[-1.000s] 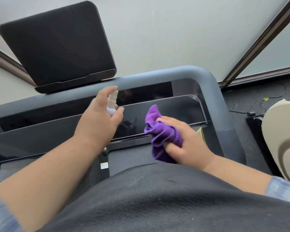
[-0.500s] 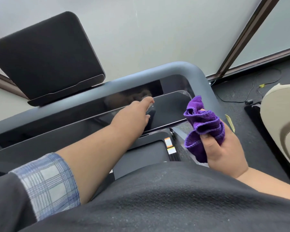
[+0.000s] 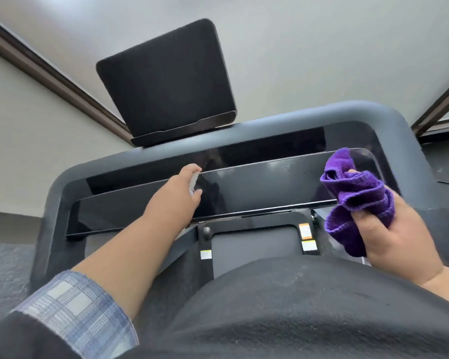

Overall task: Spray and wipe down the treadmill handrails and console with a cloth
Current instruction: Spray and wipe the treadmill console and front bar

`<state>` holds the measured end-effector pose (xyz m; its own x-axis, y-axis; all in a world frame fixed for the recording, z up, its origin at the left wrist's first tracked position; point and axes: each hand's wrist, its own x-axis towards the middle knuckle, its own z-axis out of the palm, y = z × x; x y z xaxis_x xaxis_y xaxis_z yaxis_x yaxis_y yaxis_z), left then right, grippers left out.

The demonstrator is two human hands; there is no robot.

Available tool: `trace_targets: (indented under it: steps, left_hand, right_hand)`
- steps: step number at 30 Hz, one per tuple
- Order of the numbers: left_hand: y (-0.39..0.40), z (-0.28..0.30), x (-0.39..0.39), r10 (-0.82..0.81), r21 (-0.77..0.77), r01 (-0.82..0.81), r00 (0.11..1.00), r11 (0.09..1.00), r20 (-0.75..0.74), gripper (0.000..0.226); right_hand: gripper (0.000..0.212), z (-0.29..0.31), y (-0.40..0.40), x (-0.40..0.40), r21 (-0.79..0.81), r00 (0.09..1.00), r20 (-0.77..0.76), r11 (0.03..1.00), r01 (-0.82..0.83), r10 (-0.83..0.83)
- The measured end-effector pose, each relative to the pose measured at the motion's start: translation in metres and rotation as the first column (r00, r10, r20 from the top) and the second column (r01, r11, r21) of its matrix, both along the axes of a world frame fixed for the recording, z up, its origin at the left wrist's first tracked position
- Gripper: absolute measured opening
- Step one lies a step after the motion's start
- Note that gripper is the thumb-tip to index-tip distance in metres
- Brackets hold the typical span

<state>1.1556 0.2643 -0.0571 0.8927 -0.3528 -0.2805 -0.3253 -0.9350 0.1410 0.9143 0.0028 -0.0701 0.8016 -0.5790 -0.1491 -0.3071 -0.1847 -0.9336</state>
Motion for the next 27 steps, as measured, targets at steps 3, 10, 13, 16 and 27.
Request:
trace_targets:
  steps: [3,10,13,16,27]
  left_hand:
    - [0.041,0.0,0.008,0.059,0.075,-0.058,0.998,0.996,-0.007,0.043]
    - [0.083,-0.005,0.015,0.18,-0.024,-0.179,0.982,0.983,0.05,0.048]
    - [0.116,-0.005,0.017,0.274,-0.021,-0.273,0.959,0.962,0.077,0.048]
    - [0.151,-0.001,0.024,0.351,-0.012,-0.352,0.93,0.936,0.105,0.052]
    - [0.242,-0.003,0.064,0.387,0.01,-0.389,0.918,0.921,0.085,0.046]
  right_hand:
    - [0.05,0.003,0.011,0.013,0.013,0.997,0.023,0.997,-0.071,0.071]
    - [0.044,0.012,0.046,0.058,-0.062,0.938,0.097,0.943,-0.327,0.332]
    - [0.046,0.018,0.07,0.08,-0.113,0.877,0.142,0.887,-0.447,0.46]
    - [0.051,0.013,0.091,0.097,-0.115,0.813,0.148,0.826,-0.552,0.564]
    - [0.047,0.028,0.205,0.152,-0.184,0.657,0.183,0.682,-0.708,0.732]
